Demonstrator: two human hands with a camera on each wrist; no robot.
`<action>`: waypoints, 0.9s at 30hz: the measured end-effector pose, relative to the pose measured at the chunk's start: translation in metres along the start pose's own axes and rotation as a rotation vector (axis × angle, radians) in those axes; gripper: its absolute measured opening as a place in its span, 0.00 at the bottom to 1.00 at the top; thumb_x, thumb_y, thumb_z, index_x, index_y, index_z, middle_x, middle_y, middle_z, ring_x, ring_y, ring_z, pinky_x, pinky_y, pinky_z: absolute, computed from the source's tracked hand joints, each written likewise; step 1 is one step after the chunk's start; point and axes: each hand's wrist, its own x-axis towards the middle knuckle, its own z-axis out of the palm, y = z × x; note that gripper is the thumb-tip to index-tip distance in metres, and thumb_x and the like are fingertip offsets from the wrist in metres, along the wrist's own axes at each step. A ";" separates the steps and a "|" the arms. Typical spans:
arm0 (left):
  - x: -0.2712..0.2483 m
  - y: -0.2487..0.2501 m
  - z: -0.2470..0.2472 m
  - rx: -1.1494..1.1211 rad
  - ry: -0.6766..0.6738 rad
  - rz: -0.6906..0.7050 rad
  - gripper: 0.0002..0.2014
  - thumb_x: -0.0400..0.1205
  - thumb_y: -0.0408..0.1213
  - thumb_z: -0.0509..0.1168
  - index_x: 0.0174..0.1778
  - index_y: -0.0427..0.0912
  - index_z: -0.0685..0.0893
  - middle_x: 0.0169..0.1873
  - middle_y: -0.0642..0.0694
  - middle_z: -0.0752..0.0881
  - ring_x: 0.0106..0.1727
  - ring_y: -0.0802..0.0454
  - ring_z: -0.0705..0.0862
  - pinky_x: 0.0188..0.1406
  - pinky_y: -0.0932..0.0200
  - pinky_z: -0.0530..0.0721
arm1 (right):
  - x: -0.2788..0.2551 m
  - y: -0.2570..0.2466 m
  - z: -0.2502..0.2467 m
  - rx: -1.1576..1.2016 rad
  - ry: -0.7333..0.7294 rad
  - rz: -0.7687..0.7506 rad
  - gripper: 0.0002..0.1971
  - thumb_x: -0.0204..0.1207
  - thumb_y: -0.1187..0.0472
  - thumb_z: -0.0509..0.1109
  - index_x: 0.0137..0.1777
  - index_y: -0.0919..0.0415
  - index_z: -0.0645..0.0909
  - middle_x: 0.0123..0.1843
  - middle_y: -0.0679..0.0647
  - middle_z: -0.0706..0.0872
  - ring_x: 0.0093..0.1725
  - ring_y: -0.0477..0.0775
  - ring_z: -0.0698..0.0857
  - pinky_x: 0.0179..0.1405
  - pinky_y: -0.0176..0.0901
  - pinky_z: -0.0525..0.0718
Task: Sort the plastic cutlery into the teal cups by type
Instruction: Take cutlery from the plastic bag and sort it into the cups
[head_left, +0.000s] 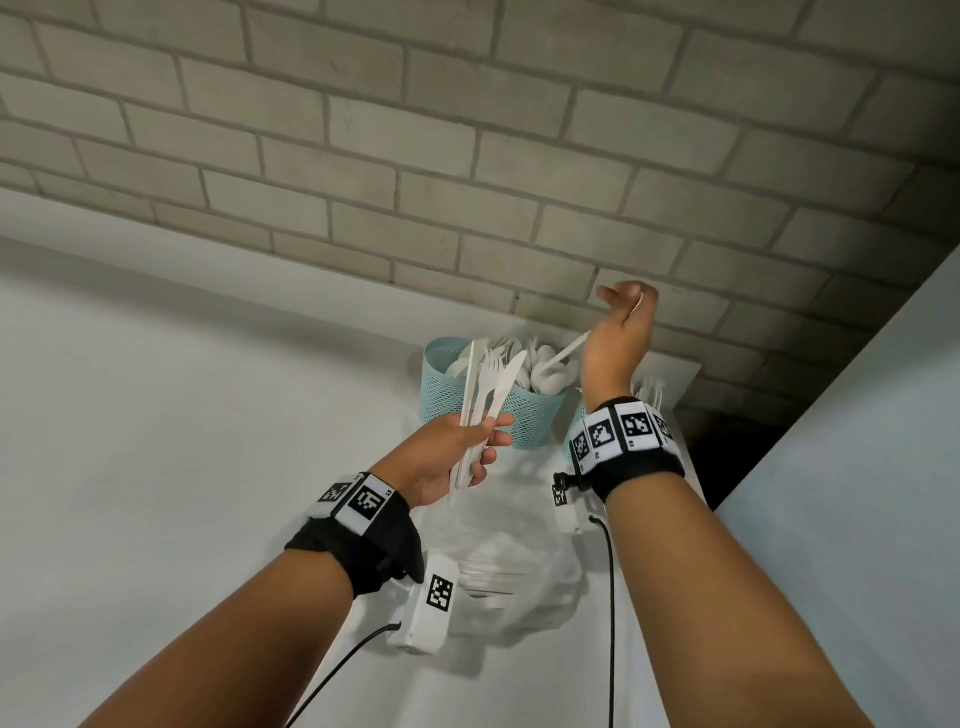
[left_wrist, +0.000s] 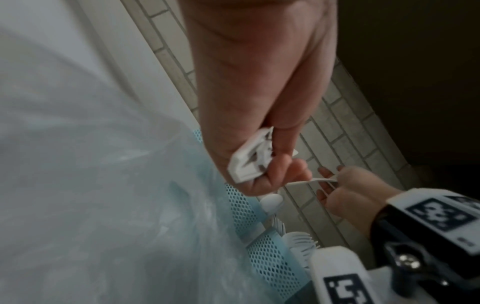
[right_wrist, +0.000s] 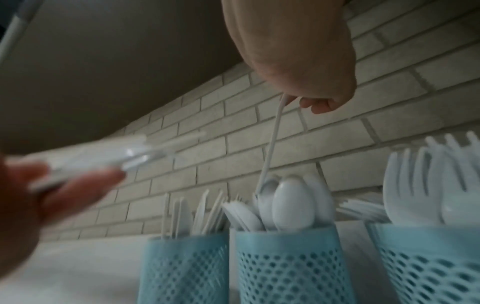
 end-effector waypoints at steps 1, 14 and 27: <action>0.001 0.001 0.001 -0.001 -0.006 0.002 0.10 0.87 0.37 0.56 0.54 0.43 0.83 0.36 0.49 0.82 0.29 0.60 0.75 0.21 0.71 0.75 | -0.001 0.006 0.004 -0.064 -0.023 -0.047 0.13 0.87 0.59 0.50 0.51 0.61 0.76 0.51 0.60 0.86 0.49 0.57 0.81 0.40 0.35 0.71; 0.000 0.003 -0.008 -0.086 -0.026 -0.025 0.14 0.87 0.44 0.55 0.60 0.44 0.82 0.34 0.48 0.85 0.31 0.57 0.74 0.22 0.69 0.73 | -0.035 0.053 0.004 -0.833 -0.445 -0.121 0.22 0.84 0.47 0.54 0.76 0.48 0.69 0.84 0.60 0.53 0.81 0.63 0.51 0.76 0.61 0.50; -0.004 -0.005 -0.009 0.046 0.024 -0.054 0.12 0.84 0.45 0.60 0.60 0.46 0.81 0.32 0.50 0.78 0.27 0.59 0.71 0.18 0.71 0.68 | -0.059 -0.011 -0.006 -0.360 -0.940 0.011 0.15 0.83 0.50 0.61 0.62 0.59 0.79 0.52 0.51 0.83 0.46 0.46 0.81 0.40 0.32 0.76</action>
